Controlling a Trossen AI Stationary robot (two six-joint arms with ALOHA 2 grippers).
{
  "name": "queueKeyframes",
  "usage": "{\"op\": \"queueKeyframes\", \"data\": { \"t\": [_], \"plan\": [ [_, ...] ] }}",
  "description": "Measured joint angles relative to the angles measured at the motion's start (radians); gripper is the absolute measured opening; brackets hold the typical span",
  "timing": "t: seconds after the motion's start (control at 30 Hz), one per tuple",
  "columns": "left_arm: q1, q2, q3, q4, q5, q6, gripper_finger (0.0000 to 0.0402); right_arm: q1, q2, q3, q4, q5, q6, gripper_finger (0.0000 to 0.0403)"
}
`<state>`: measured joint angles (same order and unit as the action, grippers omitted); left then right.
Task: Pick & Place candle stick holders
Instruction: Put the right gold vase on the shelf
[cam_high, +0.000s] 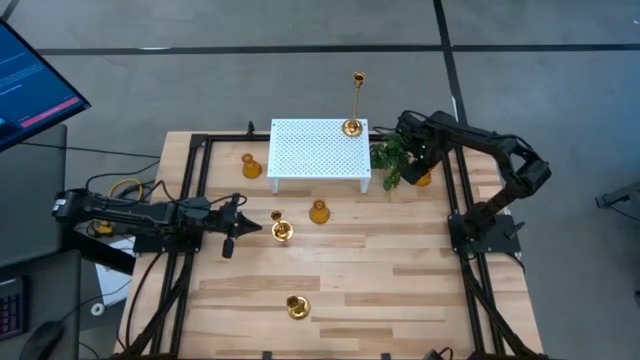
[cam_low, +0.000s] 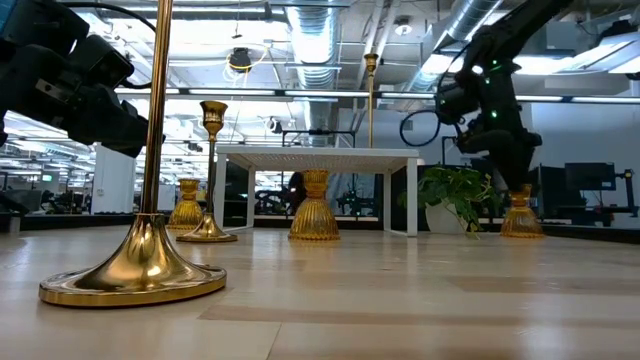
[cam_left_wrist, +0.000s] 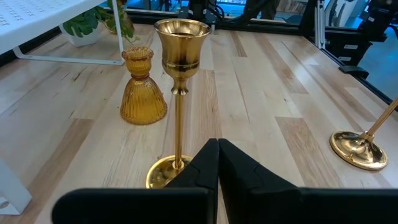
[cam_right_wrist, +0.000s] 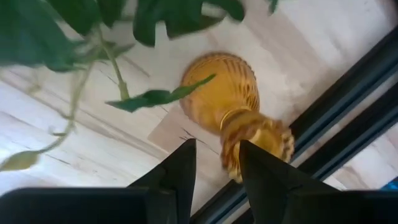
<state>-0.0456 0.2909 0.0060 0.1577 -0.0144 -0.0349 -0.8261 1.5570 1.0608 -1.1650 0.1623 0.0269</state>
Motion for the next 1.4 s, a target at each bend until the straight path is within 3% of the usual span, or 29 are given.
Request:
{"op": "queueKeyframes", "data": {
  "t": [0.2,0.4,0.63,1.07,1.4],
  "plan": [
    [0.000,0.000,0.000,0.000,0.000,0.000,0.0008,0.000,-0.002,-0.048,0.021,0.033,-0.006,0.0098],
    [0.000,0.000,0.000,0.000,0.000,0.000,0.0008,0.008,-0.002,-0.050,0.016,0.087,-0.030,0.0019],
    [0.000,0.000,0.000,0.000,0.000,0.000,0.0008,0.058,0.002,-0.001,-0.090,0.131,-0.053,0.0022],
    [0.000,0.000,0.000,0.000,0.000,0.000,0.0008,0.250,0.002,0.319,-0.404,0.126,0.020,0.0013],
    [0.000,0.000,0.000,0.000,0.000,0.000,0.0008,0.443,-0.003,0.629,-0.407,0.012,0.045,0.0013]
  ]
}}
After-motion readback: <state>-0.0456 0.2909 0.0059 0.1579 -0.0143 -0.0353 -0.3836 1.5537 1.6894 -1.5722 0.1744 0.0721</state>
